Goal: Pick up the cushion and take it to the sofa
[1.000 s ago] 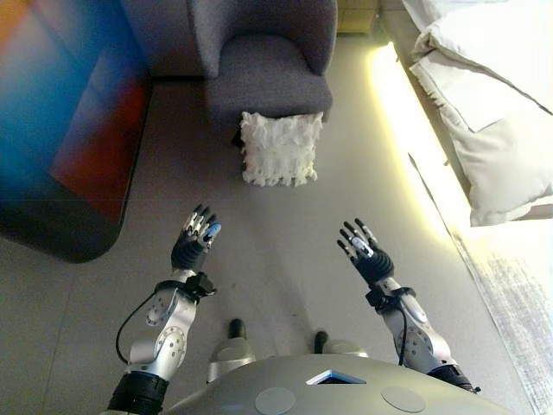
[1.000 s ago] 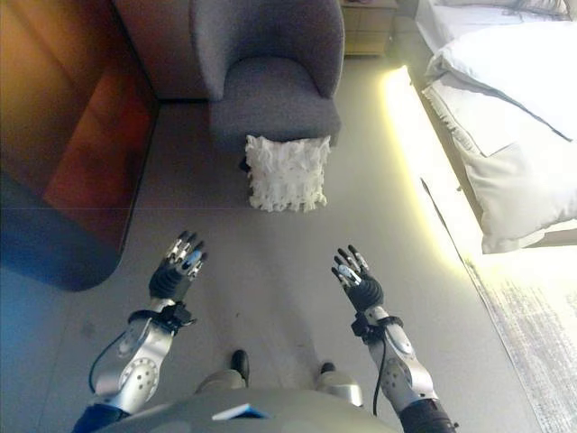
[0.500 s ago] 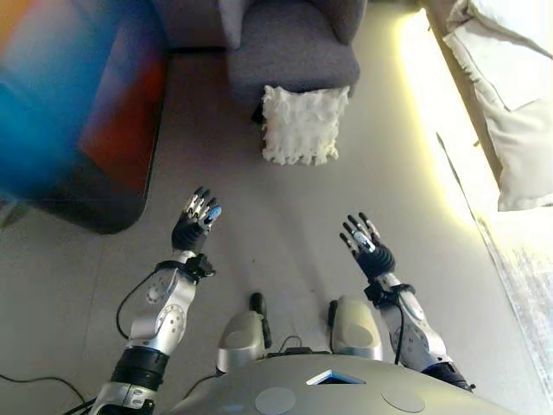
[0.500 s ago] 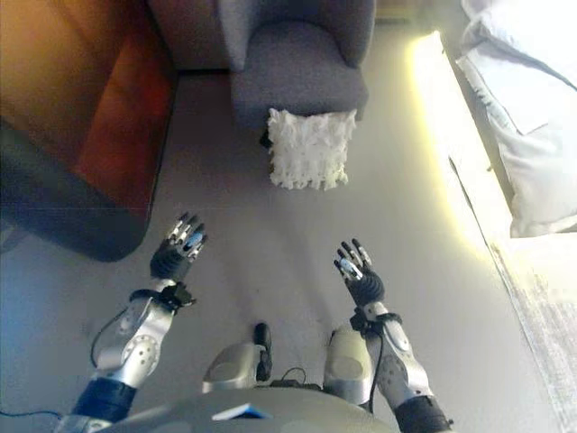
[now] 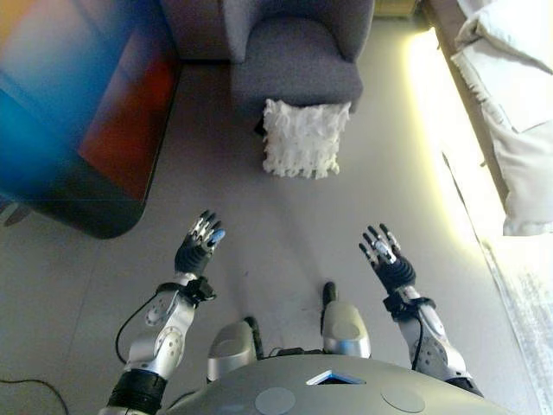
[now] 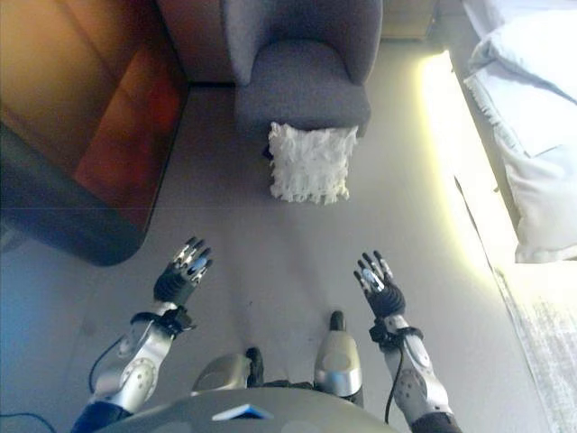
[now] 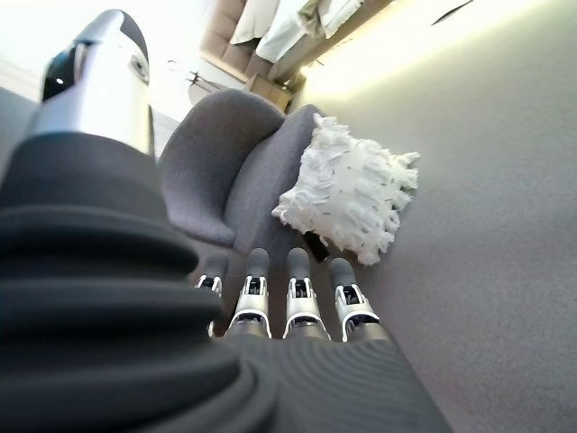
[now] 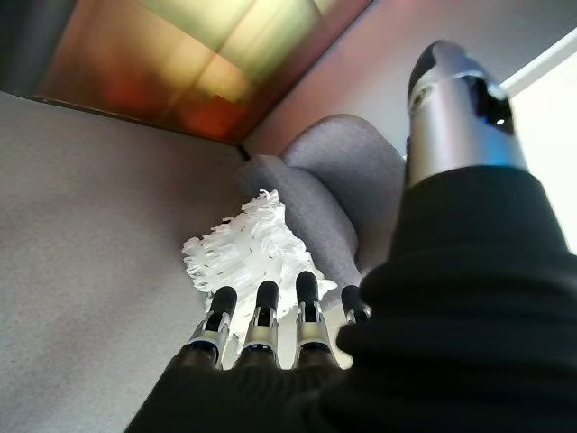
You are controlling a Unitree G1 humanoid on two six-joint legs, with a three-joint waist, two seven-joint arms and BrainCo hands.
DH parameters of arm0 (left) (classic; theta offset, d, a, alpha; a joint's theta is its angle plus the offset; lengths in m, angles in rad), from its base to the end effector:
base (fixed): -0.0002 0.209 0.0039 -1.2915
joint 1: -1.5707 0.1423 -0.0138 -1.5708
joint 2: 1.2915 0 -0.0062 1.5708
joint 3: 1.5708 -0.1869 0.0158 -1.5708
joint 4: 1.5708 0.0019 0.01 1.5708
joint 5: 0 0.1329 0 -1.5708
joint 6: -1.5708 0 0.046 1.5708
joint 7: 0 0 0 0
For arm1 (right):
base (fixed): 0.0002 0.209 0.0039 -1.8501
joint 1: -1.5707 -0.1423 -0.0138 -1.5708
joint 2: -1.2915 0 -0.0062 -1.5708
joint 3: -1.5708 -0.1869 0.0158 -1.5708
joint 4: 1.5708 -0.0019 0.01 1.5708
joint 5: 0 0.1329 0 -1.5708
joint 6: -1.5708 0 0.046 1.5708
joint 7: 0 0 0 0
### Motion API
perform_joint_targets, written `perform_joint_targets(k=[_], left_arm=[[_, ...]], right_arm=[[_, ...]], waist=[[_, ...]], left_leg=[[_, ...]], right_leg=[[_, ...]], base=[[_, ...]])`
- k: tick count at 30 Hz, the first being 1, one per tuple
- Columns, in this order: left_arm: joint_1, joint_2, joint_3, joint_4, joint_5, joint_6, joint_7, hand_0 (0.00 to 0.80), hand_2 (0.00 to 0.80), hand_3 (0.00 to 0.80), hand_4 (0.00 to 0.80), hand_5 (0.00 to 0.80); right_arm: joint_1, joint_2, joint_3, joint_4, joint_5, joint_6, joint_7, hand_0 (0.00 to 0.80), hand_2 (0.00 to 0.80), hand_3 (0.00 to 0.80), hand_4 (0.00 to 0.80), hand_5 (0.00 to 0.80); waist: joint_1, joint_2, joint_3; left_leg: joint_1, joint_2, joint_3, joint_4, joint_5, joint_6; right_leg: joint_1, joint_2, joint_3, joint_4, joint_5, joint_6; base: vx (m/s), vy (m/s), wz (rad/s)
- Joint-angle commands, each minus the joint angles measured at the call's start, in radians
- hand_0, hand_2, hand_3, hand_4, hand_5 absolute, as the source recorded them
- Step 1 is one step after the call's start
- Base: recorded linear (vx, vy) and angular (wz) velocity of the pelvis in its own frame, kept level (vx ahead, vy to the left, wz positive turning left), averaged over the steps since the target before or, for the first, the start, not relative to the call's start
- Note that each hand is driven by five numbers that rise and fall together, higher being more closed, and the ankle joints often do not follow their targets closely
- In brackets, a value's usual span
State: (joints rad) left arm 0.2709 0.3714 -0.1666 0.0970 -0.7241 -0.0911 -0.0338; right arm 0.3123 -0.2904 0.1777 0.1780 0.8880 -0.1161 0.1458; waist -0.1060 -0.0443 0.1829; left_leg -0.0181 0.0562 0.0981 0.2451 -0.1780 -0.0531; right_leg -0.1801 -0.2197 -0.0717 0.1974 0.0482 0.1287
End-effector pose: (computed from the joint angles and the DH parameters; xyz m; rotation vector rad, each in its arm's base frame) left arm 0.1276 0.2092 -0.0106 -0.3637 0.3185 0.0099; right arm 0.1098 -0.1972 -0.0314 0.6120 0.3594 -0.0157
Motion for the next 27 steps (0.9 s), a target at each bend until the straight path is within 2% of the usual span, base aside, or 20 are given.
perform_joint_targets(k=[1,3,4,5,6,7,9,10,12,14,17,20,22,24,26,27], left_arm=[[0.036,0.029,0.063,-0.124,-0.029,-0.007,0.018,0.0,0.0,0.0,0.0,0.0],[0.048,0.025,0.075,-0.139,-0.04,-0.005,0.019,0.0,0.0,0.0,0.0,0.0],[0.05,0.023,0.076,-0.14,-0.042,-0.007,0.02,0.0,0.0,0.0,0.0,0.0],[0.043,0.011,0.075,-0.141,-0.051,-0.017,0.024,0.0,0.0,0.0,0.0,0.0],[0.037,0.007,0.073,-0.142,-0.051,-0.017,0.029,0.0,0.0,0.0,0.0,0.0],[0.019,-0.002,0.057,-0.14,-0.046,-0.018,0.041,0.0,0.0,0.0,0.0,0.0],[0.001,-0.006,0.045,-0.133,-0.046,-0.015,0.043,0.0,0.0,0.0,0.0,0.0],[-0.004,-0.006,0.041,-0.129,-0.047,-0.014,0.042,0.0,0.0,0.0,0.0,0.0],[-0.007,-0.005,0.04,-0.122,-0.044,-0.018,0.047,0.0,0.0,0.0,0.0,0.0],[-0.009,-0.004,0.042,-0.123,-0.048,-0.013,0.047,0.0,0.0,0.0,0.0,0.0],[-0.003,-0.011,0.035,-0.125,-0.037,-0.022,0.044,0.0,0.0,0.0,0.0,0.0],[0.01,-0.023,0.029,-0.118,-0.028,-0.036,0.042,0.0,0.0,0.0,0.0,0.0],[0.019,-0.03,0.035,-0.118,-0.014,-0.04,0.039,0.0,0.0,0.0,0.0,0.0],[0.023,-0.033,0.04,-0.116,-0.009,-0.044,0.038,0.0,0.0,0.0,0.0,0.0],[0.014,-0.031,0.047,-0.109,-0.013,-0.047,0.045,0.0,0.0,0.0,0.0,0.0],[0.011,-0.031,0.048,-0.108,-0.013,-0.047,0.045,0.0,0.0,0.0,0.0,0.0]], right_arm=[[-0.03,-0.009,0.025,-0.104,-0.015,0.034,0.016,0.0,0.0,0.0,0.0,0.0],[-0.03,-0.027,0.023,-0.116,-0.011,0.054,0.029,0.0,0.0,0.0,0.0,0.0],[-0.03,-0.03,0.022,-0.112,-0.015,0.055,0.034,0.0,0.0,0.0,0.0,0.0],[-0.042,-0.047,0.02,-0.093,-0.024,0.053,0.046,0.0,0.0,0.0,0.0,0.0],[-0.047,-0.054,0.019,-0.088,-0.029,0.053,0.046,0.0,0.0,0.0,0.0,0.0],[-0.063,-0.06,0.02,-0.071,-0.03,0.041,0.04,0.0,0.0,0.0,0.0,0.0],[-0.076,-0.062,0.019,-0.054,-0.017,0.026,0.039,0.0,0.0,0.0,0.0,0.0],[-0.078,-0.064,0.016,-0.05,-0.006,0.021,0.044,0.0,0.0,0.0,0.0,0.0],[-0.07,-0.058,0.012,-0.055,0.0,0.021,0.037,0.0,0.0,0.0,0.0,0.0],[-0.053,-0.058,0.0,-0.072,-0.01,0.019,0.027,0.0,0.0,0.0,0.0,0.0],[-0.032,-0.06,0.002,-0.094,-0.002,0.014,0.033,0.0,0.0,0.0,0.0,0.0],[-0.02,-0.061,0.007,-0.092,-0.006,0.021,0.05,0.0,0.0,0.0,0.0,0.0],[-0.014,-0.059,0.005,-0.086,-0.007,0.027,0.061,0.0,0.0,0.0,0.0,0.0],[-0.009,-0.057,0.005,-0.085,-0.008,0.03,0.065,0.0,0.0,0.0,0.0,0.0],[-0.005,-0.047,0.008,-0.092,-0.013,0.038,0.064,0.0,0.0,0.0,0.0,0.0],[-0.004,-0.045,0.009,-0.094,-0.013,0.038,0.061,0.0,0.0,0.0,0.0,0.0]], waist=[[-0.024,0.011,-0.06],[-0.025,0.018,-0.081],[-0.025,0.019,-0.086],[-0.02,0.018,-0.094],[-0.018,0.012,-0.098],[-0.008,-0.004,-0.093],[0.001,-0.012,-0.084],[0.011,-0.016,-0.074],[0.022,-0.017,-0.065],[0.039,0.004,-0.054],[0.074,0.027,-0.042],[0.117,0.034,-0.04],[0.132,0.039,-0.045],[0.136,0.048,-0.048],[0.134,0.062,-0.053],[0.134,0.062,-0.053]], left_leg=[[0.214,0.058,0.008,0.03,-0.002,0.012],[0.203,0.092,-0.007,0.099,0.1,-0.008],[0.198,0.098,-0.009,0.121,0.123,-0.012],[0.153,0.108,-0.015,0.254,0.19,-0.023],[0.123,0.103,-0.018,0.301,0.212,-0.023],[0.04,0.115,-0.003,0.409,0.232,-0.017],[-0.037,0.128,0.001,0.443,0.215,-0.004],[-0.068,0.118,-0.003,0.417,0.203,0.008],[-0.08,0.105,0.005,0.289,0.214,0.012],[-0.115,0.107,0.023,0.091,0.28,-0.014],[-0.174,0.081,0.002,-0.112,0.346,-0.04],[-0.229,0.065,-0.032,-0.291,0.378,-0.047],[-0.262,0.072,-0.05,-0.324,0.389,-0.055],[-0.281,0.085,-0.032,-0.328,0.4,-0.059],[-0.285,0.093,0.018,-0.312,0.398,-0.054],[-0.284,0.092,0.026,-0.309,0.394,-0.052]], right_leg=[[-0.105,0.014,0.053,-0.015,0.11,0.055],[-0.084,0.066,0.057,-0.008,0.063,0.02],[-0.076,0.076,0.053,-0.011,0.055,0.009],[-0.037,0.11,0.047,-0.022,0.026,-0.032],[-0.025,0.114,0.045,-0.027,0.018,-0.047],[0.015,0.121,0.039,-0.031,-0.005,-0.079],[0.047,0.13,0.031,-0.029,-0.026,-0.094],[0.072,0.137,0.036,-0.032,-0.039,-0.095],[0.106,0.147,0.033,-0.046,-0.06,-0.087],[0.152,0.182,0.024,-0.057,-0.102,-0.085],[0.209,0.216,0.031,-0.072,-0.14,-0.082],[0.288,0.229,0.069,-0.087,-0.178,-0.078],[0.32,0.236,0.086,-0.087,-0.208,-0.086],[0.336,0.243,0.084,-0.075,-0.238,-0.093],[0.351,0.246,0.075,-0.041,-0.282,-0.097],[0.353,0.245,0.074,-0.035,-0.287,-0.097]], base=[[0.398,-0.236,-0.09],[0.338,-0.213,-0.25],[0.362,-0.247,-0.29],[0.316,-0.227,-0.22],[0.384,-0.303,-0.1],[0.247,-0.212,-0.05],[0.221,-0.143,-0.06],[0.205,-0.043,0.02],[0.228,0.011,0.07],[0.257,0.052,0.12],[0.273,0.027,0.28],[0.413,0.0,-0.03],[0.424,0.003,-0.33],[0.367,0.027,-0.41],[0.408,0.062,-0.73],[0.418,0.082,-0.67]])
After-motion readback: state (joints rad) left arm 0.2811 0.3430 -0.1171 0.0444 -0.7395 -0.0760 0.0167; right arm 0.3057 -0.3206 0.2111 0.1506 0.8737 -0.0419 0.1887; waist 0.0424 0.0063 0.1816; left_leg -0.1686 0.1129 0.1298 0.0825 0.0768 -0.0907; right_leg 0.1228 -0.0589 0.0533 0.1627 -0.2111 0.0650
